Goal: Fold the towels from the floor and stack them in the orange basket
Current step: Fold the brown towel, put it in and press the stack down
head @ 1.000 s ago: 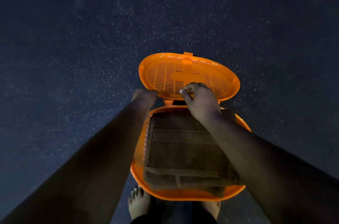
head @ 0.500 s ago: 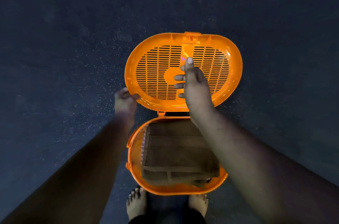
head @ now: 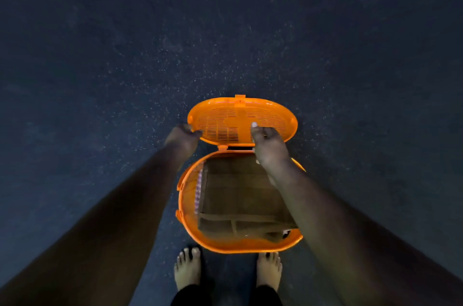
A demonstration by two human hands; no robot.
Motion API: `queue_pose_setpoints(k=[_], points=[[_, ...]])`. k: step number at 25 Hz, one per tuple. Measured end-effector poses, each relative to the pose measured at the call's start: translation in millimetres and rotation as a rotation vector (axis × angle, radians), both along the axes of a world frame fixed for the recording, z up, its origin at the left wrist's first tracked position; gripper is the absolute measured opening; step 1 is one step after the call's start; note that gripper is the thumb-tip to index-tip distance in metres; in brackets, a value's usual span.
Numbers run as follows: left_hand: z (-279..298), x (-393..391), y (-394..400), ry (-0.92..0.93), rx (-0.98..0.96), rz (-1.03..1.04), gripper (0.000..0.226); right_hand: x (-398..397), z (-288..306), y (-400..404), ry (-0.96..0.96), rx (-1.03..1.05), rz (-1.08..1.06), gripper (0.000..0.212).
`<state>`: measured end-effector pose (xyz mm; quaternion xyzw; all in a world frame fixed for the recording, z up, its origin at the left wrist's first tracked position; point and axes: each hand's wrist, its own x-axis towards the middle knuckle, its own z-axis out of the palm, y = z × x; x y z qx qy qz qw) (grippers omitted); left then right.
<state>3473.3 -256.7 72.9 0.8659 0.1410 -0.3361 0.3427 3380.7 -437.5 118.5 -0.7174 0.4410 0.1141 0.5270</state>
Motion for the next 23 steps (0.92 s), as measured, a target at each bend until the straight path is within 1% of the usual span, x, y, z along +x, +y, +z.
queue_pose_setpoints(k=[3,5,7,8,10,12,14,16,17,18,20,22,23], points=[[-58.0,-5.6,6.7,0.106,0.084,0.004,0.045,13.8,-50.1,-3.9,0.059,-0.052,0.071,0.056],[-96.8,-3.6,12.0,0.204,0.148,0.039,0.066,25.7,-85.3,-4.5,0.069,-0.076,0.111,0.053],[-122.8,-1.0,7.0,0.254,0.137,0.083,0.075,35.3,-113.2,-4.1,0.071,-0.115,0.191,0.050],[-133.2,0.7,1.8,0.283,0.097,0.114,0.073,39.3,-127.8,-4.3,0.083,-0.127,0.221,0.050],[-149.7,5.9,-10.8,0.309,-0.013,0.235,0.061,44.6,-149.2,-8.3,0.103,-0.153,0.259,0.049],[-158.4,11.5,-20.3,0.250,-0.111,0.365,0.043,48.2,-160.6,-13.8,0.108,-0.182,0.280,0.048],[-155.3,13.3,-26.0,0.190,-0.154,0.409,0.023,51.8,-158.8,-18.2,0.082,-0.203,0.265,0.046],[-144.2,12.8,-28.6,0.136,-0.186,0.421,0.016,55.7,-148.1,-22.3,0.013,-0.190,0.175,0.049],[-133.9,12.2,-30.3,0.110,-0.223,0.426,0.016,58.2,-136.6,-22.8,-0.031,-0.163,0.106,0.056],[-121.4,12.7,-31.1,0.089,-0.275,0.442,0.021,61.6,-121.4,-23.4,-0.071,-0.139,0.047,0.062],[-87.6,13.2,-31.2,0.089,-0.348,0.469,0.024,68.7,-85.6,-27.2,-0.141,-0.109,-0.015,0.068],[-49.5,13.7,-22.2,0.051,-0.394,0.517,0.025,75.0,-41.4,-31.6,-0.222,-0.070,-0.074,0.066],[-31.3,13.5,-15.2,-0.008,-0.422,0.536,0.029,75.7,-20.8,-33.4,-0.265,-0.039,-0.117,0.063]])
